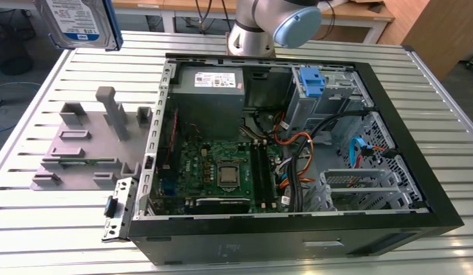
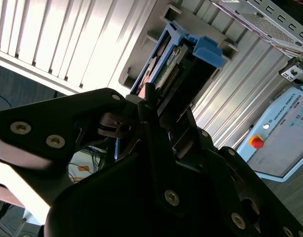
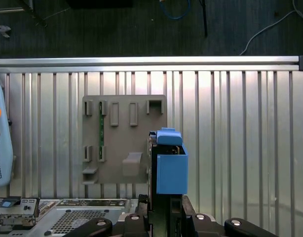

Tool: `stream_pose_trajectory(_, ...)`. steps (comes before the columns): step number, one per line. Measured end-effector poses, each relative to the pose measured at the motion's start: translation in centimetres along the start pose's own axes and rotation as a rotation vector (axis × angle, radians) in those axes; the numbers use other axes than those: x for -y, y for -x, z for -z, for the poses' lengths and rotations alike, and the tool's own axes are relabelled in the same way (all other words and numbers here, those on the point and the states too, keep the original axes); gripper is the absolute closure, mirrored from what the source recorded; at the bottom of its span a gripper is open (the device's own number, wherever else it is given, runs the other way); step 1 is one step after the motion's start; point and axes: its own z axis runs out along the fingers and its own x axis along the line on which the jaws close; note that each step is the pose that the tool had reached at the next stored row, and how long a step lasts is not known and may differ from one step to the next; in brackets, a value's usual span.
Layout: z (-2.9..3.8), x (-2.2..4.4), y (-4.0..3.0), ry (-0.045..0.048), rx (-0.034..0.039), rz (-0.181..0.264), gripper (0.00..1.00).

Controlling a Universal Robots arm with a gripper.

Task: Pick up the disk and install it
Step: 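Pick up the disk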

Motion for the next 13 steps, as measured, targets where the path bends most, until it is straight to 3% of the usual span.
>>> stream_pose_trajectory(13, 0.0, 0.37, 0.01, 0.0, 0.0, 0.0, 0.65)
